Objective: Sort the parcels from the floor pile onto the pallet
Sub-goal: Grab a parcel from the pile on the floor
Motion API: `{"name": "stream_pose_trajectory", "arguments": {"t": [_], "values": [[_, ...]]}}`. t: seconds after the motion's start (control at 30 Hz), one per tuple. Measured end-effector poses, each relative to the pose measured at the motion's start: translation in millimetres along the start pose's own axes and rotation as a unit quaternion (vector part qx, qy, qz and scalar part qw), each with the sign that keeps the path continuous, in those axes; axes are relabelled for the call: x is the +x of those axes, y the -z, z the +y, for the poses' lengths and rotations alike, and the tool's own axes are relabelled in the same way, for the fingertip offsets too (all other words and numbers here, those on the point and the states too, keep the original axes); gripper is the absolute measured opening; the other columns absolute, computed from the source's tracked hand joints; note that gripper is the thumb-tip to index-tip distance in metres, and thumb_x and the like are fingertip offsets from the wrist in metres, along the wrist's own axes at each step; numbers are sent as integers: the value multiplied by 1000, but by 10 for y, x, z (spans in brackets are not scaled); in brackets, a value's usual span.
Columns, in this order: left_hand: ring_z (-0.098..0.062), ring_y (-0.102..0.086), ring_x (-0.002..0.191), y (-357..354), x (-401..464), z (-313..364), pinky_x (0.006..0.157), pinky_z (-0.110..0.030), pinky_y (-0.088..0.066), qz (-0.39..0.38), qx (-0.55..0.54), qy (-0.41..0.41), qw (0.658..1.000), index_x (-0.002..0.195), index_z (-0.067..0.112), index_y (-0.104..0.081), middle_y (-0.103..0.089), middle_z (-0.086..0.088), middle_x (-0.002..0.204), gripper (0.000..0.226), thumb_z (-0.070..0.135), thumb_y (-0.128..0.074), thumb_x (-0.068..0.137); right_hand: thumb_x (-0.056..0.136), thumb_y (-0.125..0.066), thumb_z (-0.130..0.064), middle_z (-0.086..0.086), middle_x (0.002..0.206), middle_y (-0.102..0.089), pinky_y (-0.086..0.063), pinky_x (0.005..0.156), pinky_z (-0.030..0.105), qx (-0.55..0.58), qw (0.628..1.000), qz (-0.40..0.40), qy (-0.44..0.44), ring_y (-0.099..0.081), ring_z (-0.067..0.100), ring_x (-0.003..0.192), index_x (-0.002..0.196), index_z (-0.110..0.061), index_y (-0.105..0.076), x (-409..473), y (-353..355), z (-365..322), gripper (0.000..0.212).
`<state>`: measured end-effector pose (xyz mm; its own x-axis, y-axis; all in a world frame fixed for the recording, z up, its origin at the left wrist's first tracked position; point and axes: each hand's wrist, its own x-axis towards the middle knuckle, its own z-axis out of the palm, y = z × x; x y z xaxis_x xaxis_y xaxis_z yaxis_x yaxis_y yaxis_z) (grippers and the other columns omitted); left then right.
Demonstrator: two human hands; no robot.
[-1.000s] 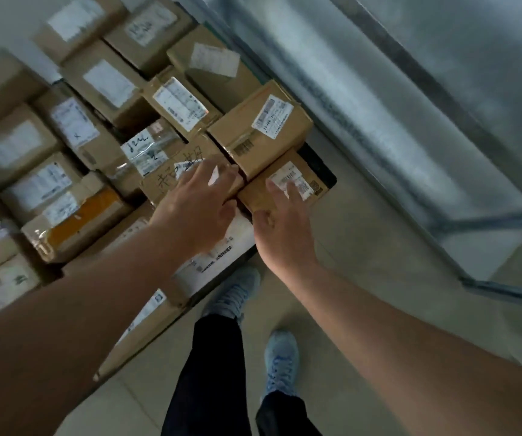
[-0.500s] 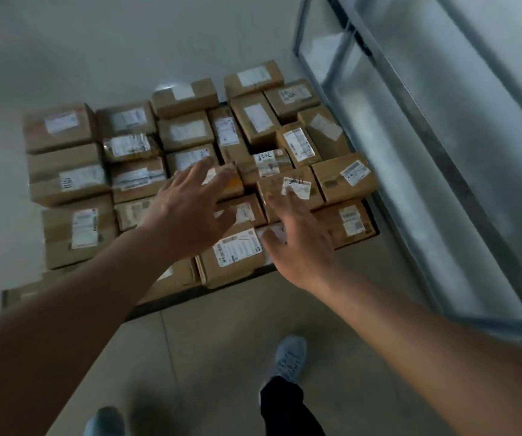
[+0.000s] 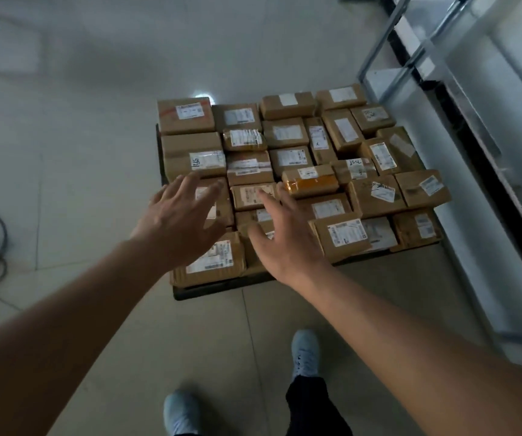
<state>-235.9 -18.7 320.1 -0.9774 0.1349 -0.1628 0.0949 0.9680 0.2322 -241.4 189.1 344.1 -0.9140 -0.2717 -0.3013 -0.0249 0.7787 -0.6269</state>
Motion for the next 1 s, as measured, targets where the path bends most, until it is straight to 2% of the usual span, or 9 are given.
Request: {"name": "stream_pose_trajectory", "arguments": {"t": [0.13,0.27,0.43,0.67,0.87,1.0], "values": [[-40,-30,150,-114,-102,-686,113,-57,-37,-18,6,34,999,157,38,-13,-19,-11,167,75,68,-39,94,106,-52,-40,-2,176,-4,-26,128,49,-9,1000,-23,1,-5,21,162,164,-38,-25,247,-466,-320,64],[-40,-30,151,-384,131,-1162,114,-56,-37,-40,3,61,997,159,38,-11,-18,-13,168,74,67,-40,98,106,-53,-39,-1,176,-7,-24,128,50,-9,999,-30,-14,-6,21,162,163,-37,-29,740,-906,-352,62],[-39,-28,152,-938,658,-1694,115,-55,-36,-81,-13,93,992,161,35,-11,-14,-11,169,73,60,-41,100,106,-55,-35,-4,175,-9,-25,121,37,-12,998,-58,-27,-11,19,160,163,-37,-31,1504,-1484,-181,62],[-40,-31,150,-1647,1244,-2203,114,-56,-37,-129,-43,138,981,161,30,-9,-17,-12,168,75,53,-48,101,105,-56,-32,0,175,-13,-39,121,46,-24,992,-108,-51,-21,26,159,162,-35,-34,2384,-2091,80,61],[-40,-37,146,-2263,1626,-2562,110,-56,-42,-161,-63,146,974,160,31,-4,-21,-13,166,82,49,-55,99,103,-58,-33,2,175,-10,-32,125,48,-42,987,-146,-51,-14,27,161,163,-37,-29,2979,-2646,298,67],[-40,-40,143,-2724,1868,-2791,109,-55,-43,-178,-110,163,964,159,35,3,-22,-8,163,89,47,-59,96,103,-57,-34,2,176,-8,-41,120,51,-70,983,-158,-60,-15,29,160,164,-38,-26,3338,-2979,493,68]]}}
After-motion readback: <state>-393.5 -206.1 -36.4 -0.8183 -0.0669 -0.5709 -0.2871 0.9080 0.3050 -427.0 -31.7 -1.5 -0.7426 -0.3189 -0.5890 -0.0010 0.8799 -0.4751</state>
